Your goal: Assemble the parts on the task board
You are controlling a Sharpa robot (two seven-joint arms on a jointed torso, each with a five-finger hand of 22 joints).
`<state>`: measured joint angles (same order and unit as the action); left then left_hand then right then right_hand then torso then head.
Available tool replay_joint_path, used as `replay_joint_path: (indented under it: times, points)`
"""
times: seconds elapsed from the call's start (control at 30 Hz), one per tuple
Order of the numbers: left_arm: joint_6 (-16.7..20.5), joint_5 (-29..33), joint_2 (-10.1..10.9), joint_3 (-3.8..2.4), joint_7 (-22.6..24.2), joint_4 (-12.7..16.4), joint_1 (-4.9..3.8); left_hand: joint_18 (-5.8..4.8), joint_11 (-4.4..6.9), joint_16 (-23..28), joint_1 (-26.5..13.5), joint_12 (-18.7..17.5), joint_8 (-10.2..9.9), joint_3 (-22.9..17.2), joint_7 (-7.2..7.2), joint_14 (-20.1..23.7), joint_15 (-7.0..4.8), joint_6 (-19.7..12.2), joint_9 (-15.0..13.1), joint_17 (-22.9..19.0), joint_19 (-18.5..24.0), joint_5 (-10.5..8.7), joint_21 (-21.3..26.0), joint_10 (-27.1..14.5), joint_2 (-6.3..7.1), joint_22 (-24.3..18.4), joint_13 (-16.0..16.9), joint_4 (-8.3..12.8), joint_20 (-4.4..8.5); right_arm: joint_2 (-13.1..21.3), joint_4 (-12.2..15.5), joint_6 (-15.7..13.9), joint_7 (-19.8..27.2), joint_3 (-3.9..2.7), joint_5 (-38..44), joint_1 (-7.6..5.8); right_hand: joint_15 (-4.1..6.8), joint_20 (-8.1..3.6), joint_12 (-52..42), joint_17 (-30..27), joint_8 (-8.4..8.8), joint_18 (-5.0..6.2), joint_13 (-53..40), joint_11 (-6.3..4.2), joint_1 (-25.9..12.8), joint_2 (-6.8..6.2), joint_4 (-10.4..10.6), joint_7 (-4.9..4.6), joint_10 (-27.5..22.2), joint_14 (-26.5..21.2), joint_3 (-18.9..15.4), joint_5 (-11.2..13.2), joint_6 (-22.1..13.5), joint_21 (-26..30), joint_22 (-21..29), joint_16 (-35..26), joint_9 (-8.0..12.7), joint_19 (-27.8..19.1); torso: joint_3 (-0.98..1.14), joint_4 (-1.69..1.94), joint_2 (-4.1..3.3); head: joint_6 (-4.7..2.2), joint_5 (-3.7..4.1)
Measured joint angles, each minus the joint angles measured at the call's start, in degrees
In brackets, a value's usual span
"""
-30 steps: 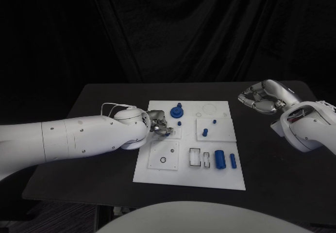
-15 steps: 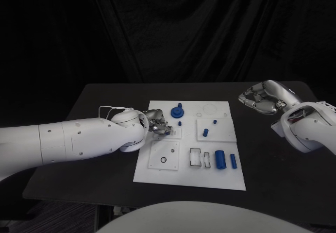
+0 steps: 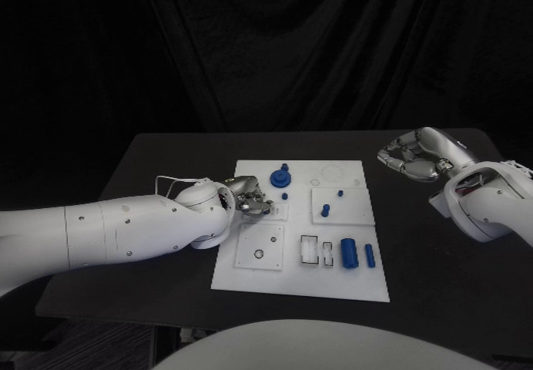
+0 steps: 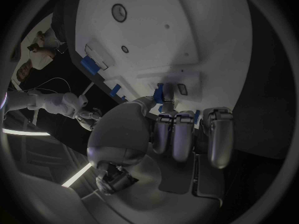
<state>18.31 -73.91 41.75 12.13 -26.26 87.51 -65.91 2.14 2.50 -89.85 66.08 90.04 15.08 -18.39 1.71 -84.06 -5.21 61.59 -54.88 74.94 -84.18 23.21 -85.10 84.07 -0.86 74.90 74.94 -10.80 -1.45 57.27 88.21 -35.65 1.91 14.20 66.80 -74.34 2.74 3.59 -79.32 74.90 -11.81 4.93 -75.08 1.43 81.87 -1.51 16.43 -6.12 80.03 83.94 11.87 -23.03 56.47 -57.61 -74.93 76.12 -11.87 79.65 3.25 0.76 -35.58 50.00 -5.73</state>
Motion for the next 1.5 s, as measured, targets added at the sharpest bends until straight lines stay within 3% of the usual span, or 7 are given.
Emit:
replay_joint_path:
  times: [0.7, 1.5]
  points:
    - [2.9, -1.6, -0.3, -0.10, 1.0, -0.5, 1.09, 0.01, 0.14, 0.0, -0.3, 0.0, 0.0, -0.5, -0.14, 0.0, 0.01, 0.6, -0.4, 0.0, 0.2, 0.38, 0.0, -0.1, 0.26, 0.0, 0.0, -0.2, 0.21, 0.1, 0.1, 0.0, -0.1, 0.00, 0.0, 0.09, 0.00, 0.00, 0.0, 0.0, 0.00, 0.01, 0.0, 0.00, 0.0, 0.00, 0.0, 0.01, 0.0, 0.0, 0.0, 0.0, 0.0, 0.0, 0.0, 0.0, 0.0, 0.0, -0.03, -0.01, -0.09, 0.00, -0.03]
    - [3.6, -1.9, -0.4, -0.24, 1.1, -1.2, 1.43, 0.00, 0.15, 0.0, -0.6, 0.0, 0.1, -0.8, -0.50, 0.0, 0.01, 0.9, -0.5, 0.0, 0.2, 0.37, 0.0, -0.2, 0.58, 0.0, 0.0, -0.2, 0.21, 0.2, 0.2, 0.1, -0.4, 0.00, 0.0, 0.11, 0.00, 0.00, 0.0, 0.0, 0.00, 0.00, 0.0, 0.00, 0.0, 0.00, 0.0, 0.01, 0.0, 0.0, 0.0, 0.0, 0.0, 0.2, 0.0, 0.0, 0.0, 0.0, -0.05, -0.01, -0.10, 0.00, -0.18]
